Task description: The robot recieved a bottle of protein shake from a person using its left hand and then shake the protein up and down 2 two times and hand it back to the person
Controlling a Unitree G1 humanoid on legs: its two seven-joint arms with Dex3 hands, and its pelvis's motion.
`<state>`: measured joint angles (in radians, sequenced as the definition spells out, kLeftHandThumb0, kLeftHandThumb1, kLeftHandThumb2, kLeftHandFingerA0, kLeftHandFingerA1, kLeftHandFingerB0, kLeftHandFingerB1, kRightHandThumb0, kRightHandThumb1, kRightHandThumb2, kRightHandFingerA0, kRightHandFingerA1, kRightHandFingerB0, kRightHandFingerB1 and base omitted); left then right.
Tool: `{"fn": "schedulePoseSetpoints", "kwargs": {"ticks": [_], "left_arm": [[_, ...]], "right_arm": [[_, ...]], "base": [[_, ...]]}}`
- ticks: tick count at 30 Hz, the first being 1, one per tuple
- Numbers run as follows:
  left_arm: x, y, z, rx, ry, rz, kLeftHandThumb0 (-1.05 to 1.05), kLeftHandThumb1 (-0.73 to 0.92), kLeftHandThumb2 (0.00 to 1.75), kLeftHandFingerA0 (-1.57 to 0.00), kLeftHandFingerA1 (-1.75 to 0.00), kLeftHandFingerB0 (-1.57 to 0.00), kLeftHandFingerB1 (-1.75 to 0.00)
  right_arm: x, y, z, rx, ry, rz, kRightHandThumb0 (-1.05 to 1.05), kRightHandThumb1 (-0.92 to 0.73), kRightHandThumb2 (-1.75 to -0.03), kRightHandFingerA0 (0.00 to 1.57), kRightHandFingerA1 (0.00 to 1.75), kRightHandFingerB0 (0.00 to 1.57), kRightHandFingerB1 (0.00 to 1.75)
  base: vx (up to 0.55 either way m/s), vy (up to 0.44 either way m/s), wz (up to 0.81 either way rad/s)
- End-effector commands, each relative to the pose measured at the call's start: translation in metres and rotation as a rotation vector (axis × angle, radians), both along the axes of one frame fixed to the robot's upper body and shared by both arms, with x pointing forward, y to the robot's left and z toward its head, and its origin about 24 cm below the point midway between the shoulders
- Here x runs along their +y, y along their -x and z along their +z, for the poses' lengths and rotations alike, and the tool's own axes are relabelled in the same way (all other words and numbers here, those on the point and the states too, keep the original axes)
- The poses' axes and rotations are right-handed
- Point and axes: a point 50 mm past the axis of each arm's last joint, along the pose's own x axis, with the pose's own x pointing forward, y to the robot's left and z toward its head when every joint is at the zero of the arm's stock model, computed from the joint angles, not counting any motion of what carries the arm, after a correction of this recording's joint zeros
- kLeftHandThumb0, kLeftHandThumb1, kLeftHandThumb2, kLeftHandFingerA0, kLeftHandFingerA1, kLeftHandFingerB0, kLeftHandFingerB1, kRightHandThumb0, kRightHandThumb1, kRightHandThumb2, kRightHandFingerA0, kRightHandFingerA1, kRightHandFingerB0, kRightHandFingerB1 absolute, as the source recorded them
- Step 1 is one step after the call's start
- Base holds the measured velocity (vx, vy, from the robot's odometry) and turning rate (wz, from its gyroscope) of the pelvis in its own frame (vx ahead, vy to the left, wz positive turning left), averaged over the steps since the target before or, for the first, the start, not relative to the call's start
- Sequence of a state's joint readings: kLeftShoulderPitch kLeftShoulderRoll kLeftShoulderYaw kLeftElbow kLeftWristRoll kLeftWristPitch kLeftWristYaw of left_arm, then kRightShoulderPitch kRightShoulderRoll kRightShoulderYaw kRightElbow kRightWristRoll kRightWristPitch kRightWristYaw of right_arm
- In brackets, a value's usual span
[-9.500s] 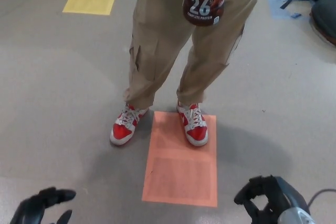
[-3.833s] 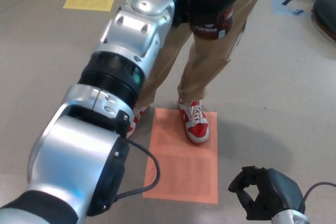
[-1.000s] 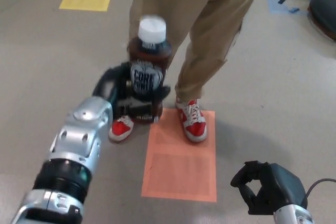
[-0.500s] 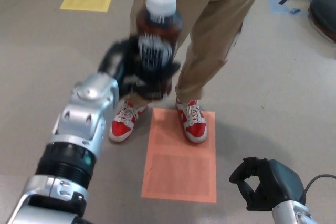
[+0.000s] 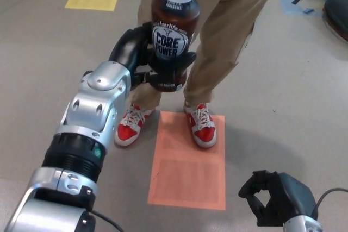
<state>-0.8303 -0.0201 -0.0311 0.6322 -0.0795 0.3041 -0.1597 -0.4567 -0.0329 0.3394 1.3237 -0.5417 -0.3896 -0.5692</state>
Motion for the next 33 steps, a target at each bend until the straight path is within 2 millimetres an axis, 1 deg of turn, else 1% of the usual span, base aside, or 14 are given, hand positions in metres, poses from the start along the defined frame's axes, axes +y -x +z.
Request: {"fn": "schedulePoseSetpoints", "kwargs": {"ticks": [1, 3, 7, 12, 13, 14, 15, 17, 24, 28, 30, 31, 32, 33], "left_arm": [[-0.01, -0.003, 0.017, -0.004, 0.022, -0.015, -0.24, 0.82, 0.67, -1.08, -0.95, -0.78, -0.91], [-0.013, -0.006, 0.026, -0.006, 0.023, -0.015, -0.23, 0.82, 0.66, -1.09, -0.96, -0.77, -0.88], [-0.02, -0.014, 0.044, -0.009, 0.029, -0.028, -0.25, 0.82, 0.64, -1.1, -0.85, -0.76, -0.85], [-0.023, -0.022, 0.061, -0.007, 0.057, -0.014, -0.26, 0.81, 0.63, -1.11, -0.88, -0.75, -0.82], [-0.024, -0.023, 0.065, -0.011, 0.059, -0.011, -0.26, 0.8, 0.63, -1.13, -0.87, -0.73, -0.82], [-0.024, -0.024, 0.066, -0.012, 0.059, -0.009, -0.26, 0.8, 0.63, -1.13, -0.87, -0.73, -0.82], [-0.024, -0.025, 0.068, -0.011, 0.054, -0.007, -0.26, 0.81, 0.63, -1.13, -0.88, -0.73, -0.82], [-0.024, -0.026, 0.073, -0.009, 0.062, 0.0, -0.26, 0.82, 0.64, -1.11, -0.91, -0.73, -0.81], [-0.022, -0.027, 0.073, -0.007, 0.076, 0.016, -0.24, 0.83, 0.64, -1.08, -0.94, -0.72, -0.78], [-0.02, -0.026, 0.07, -0.01, 0.084, 0.012, -0.23, 0.82, 0.63, -1.07, -0.96, -0.73, -0.86], [-0.019, -0.026, 0.067, -0.01, 0.08, 0.011, -0.24, 0.82, 0.63, -1.08, -0.94, -0.74, -0.84], [-0.019, -0.025, 0.066, -0.015, 0.063, 0.012, -0.24, 0.82, 0.64, -1.09, -0.83, -0.76, -0.72], [-0.019, -0.025, 0.065, -0.018, 0.045, 0.014, -0.31, 0.63, 1.01, -0.86, -0.76, -0.56, -0.65], [-0.019, -0.024, 0.063, -0.008, 0.036, -0.019, -0.66, 0.5, 0.87, -0.11, -0.46, 0.0, -0.33]], "right_arm": [[-0.004, 0.005, -0.003, 0.008, 0.002, -0.006, -0.47, -0.48, -1.13, 1.05, 1.09, 0.93, 0.84], [-0.003, 0.005, -0.003, -0.004, 0.007, 0.005, -0.47, -0.5, -1.14, 1.07, 1.1, 0.93, 0.84], [-0.002, 0.006, -0.004, 0.014, -0.004, 0.005, -0.48, -0.5, -1.15, 1.06, 1.08, 0.93, 0.83], [0.0, 0.006, -0.004, 0.02, -0.003, 0.005, -0.43, -0.48, -1.16, 1.08, 1.13, 0.92, 0.83], [0.0, 0.006, -0.004, 0.018, -0.002, 0.007, -0.42, -0.48, -1.15, 1.04, 1.21, 0.97, 0.72], [0.0, 0.006, -0.004, 0.018, -0.002, 0.007, -0.42, -0.48, -1.15, 1.04, 1.21, 0.97, 0.72], [0.0, 0.005, -0.004, 0.021, -0.003, 0.007, -0.43, -0.49, -1.16, 1.08, 1.13, 0.92, 0.82], [0.0, 0.005, -0.004, 0.024, -0.01, 0.008, -0.41, -0.49, -1.15, 1.06, 1.11, 0.91, 0.82], [-0.001, 0.006, -0.005, 0.018, -0.005, 0.004, -0.41, -0.49, -1.15, 1.1, 1.15, 0.91, 0.83], [-0.001, 0.007, -0.005, 0.018, -0.002, 0.008, -0.43, -0.49, -1.14, 1.08, 1.12, 0.92, 0.83], [-0.001, 0.008, -0.006, 0.024, -0.012, 0.006, -0.43, -0.49, -1.14, 1.08, 1.12, 0.92, 0.82], [-0.001, 0.008, -0.006, 0.023, -0.01, 0.005, -0.42, -0.5, -1.13, 1.05, 1.22, 0.96, 0.72], [-0.001, 0.008, -0.006, 0.022, -0.007, 0.005, -0.42, -0.5, -1.12, 1.07, 1.18, 0.96, 0.71], [-0.001, 0.008, -0.006, 0.026, -0.007, 0.004, -0.44, -0.51, -1.14, 1.05, 1.08, 0.9, 0.81]], "base": [[0.0, 0.0, 0.0], [0.0, 0.0, 0.0], [0.0, 0.0, 0.0], [0.0, 0.0, 0.0], [0.0, 0.0, 0.0], [0.0, 0.0, 0.0], [0.0, 0.0, 0.0], [0.0, 0.0, 0.0], [0.0, 0.0, 0.0], [0.0, 0.0, 0.0], [0.0, 0.0, 0.0], [0.0, 0.0, 0.0], [0.0, 0.0, 0.0], [0.0, 0.0, 0.0]]}}
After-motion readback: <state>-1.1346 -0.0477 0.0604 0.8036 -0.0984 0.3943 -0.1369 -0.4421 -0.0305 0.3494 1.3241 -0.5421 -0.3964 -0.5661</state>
